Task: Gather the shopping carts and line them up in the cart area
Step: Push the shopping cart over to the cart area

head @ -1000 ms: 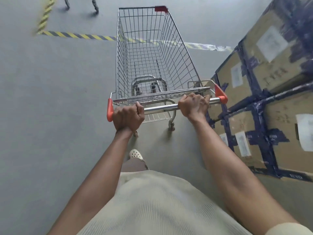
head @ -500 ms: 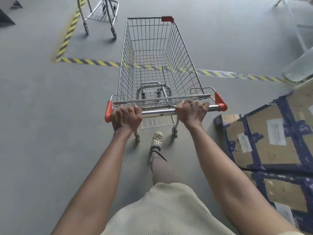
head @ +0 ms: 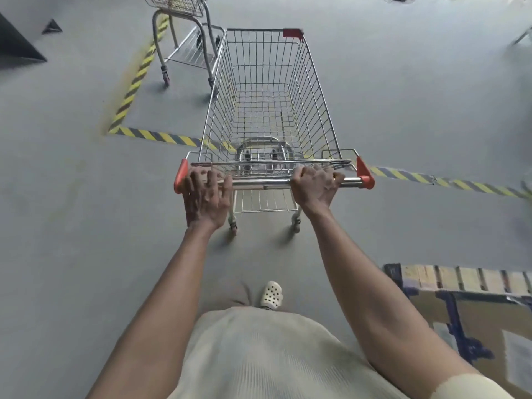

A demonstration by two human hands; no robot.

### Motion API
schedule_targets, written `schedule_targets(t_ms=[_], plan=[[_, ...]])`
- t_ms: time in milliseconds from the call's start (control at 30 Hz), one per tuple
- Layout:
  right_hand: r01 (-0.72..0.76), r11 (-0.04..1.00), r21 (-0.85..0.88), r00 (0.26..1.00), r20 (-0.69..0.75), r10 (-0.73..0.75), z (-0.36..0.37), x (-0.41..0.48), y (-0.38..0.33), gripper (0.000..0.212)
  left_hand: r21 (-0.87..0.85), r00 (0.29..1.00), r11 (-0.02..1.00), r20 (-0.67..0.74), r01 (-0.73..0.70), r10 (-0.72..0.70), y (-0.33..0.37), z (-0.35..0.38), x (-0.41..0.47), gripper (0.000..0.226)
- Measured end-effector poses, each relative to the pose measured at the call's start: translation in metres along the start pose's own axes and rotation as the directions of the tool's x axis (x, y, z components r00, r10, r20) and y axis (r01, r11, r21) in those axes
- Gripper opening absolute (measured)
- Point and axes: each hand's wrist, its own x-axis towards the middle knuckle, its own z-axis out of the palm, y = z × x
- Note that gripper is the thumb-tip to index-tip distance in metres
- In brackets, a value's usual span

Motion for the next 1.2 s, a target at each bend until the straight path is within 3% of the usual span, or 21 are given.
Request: schedule_targets(t_ms=[100,267,367,500,600,767,967,1200], plan=[[0.022,0.999,0.033,0.999,-0.031,-0.021,0.013,0.059,-0.025,0.065,-0.085,0.996,0.996,-0.09,-0.025,0.017,0.002,0.006,0.066,0.037],[0.038,0.996,0.077,0.989,-0.147,-0.027,0.03,0.161,-0.079,0.057,-0.092,0.989,0.994,-0.144,-0.051,0.037,0.004,0.019,0.19,0.045],[0.02,0.994,0.103,0.988,-0.153,-0.004,0.04,0.217,-0.111,0.054,-0.085,0.992,0.995,-0.115,-0.059,0.049,0.005,0.023,0.258,0.05],[0.012,0.989,0.149,0.987,-0.162,0.013,0.045,0.291,-0.149,0.044,-0.016,0.997,0.997,0.029,-0.077,0.078,0.008,0.019,0.358,0.073],[0.042,0.991,0.126,0.996,-0.086,-0.031,0.046,0.338,-0.168,0.044,0.022,0.986,0.994,0.127,-0.11,0.107,0.013,0.017,0.426,0.077],[0.086,0.986,0.147,0.991,0.094,-0.1,0.044,0.429,-0.194,0.044,0.029,0.98,0.989,0.143,-0.144,0.138,0.024,0.025,0.527,0.088],[0.079,0.99,0.12,0.991,0.102,-0.092,0.049,0.55,-0.228,0.051,0.02,0.984,0.993,0.134,-0.121,0.117,0.056,0.039,0.647,0.062],[0.085,0.988,0.127,0.99,0.104,-0.099,0.05,0.687,-0.273,0.052,0.049,0.985,0.993,0.142,-0.107,0.099,0.085,0.056,0.79,0.057]])
